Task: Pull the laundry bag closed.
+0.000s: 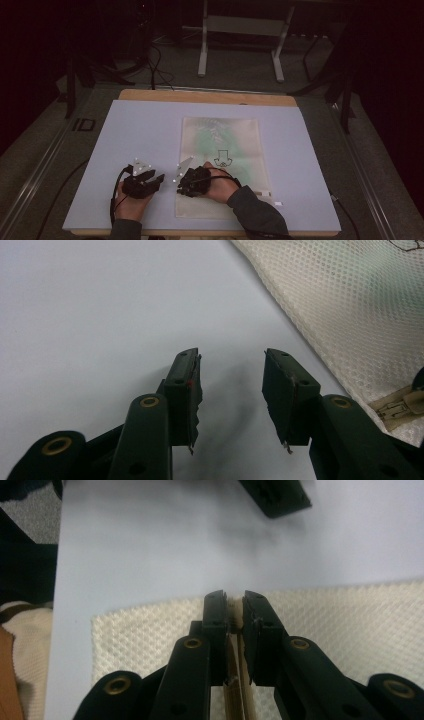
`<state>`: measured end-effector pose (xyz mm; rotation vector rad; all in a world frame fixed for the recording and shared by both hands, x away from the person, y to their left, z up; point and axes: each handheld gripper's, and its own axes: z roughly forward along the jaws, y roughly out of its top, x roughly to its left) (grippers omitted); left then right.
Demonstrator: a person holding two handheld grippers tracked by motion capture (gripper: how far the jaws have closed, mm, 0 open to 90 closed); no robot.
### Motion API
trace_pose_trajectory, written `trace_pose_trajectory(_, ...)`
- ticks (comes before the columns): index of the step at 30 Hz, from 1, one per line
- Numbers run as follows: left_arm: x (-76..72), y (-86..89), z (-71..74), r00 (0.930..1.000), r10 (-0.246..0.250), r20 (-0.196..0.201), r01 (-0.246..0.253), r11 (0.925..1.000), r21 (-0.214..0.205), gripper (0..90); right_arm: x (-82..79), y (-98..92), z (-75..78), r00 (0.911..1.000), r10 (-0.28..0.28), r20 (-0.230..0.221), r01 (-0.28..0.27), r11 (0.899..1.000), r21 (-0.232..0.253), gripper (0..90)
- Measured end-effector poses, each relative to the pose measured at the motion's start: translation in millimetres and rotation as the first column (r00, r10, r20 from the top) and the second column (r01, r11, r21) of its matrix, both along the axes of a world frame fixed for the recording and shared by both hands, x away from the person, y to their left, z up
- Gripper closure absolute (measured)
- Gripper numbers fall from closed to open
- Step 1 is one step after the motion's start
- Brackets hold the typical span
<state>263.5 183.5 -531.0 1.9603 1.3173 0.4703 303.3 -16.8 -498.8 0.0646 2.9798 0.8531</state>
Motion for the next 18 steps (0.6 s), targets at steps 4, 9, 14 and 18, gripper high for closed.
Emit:
trace_pose_trajectory(4,-0.6,-0.6,0.6,1.0,-0.007,0.006,0.007,1.0,-0.002,58.2,2.5,-0.5,-3.2,0.9997,-0.01,-0.024,0.009,1.0,-0.003,80.7)
trace_pose_trajectory(9,-1.6,-0.1,1.3,0.9999,-0.011,0.007,0.011,0.9999,-0.01,58.7,7.7,-0.5,-7.0,0.9986,-0.028,-0.045,0.027,1.0,-0.014,79.0)
trace_pose_trajectory(14,-4.5,-0.1,2.6,0.9996,-0.028,0.01,0.028,0.9992,-0.027,59.6,9.7,-1.0,-9.8,0.9961,-0.028,-0.084,0.025,0.999,-0.029,81.5)
trace_pose_trajectory(18,-10.7,-2.9,3.5,0.9971,-0.076,0.008,0.076,0.9951,-0.064,62.7,10.3,-1.4,-10.5,0.9956,-0.026,-0.089,0.024,0.999,-0.03,81.6)
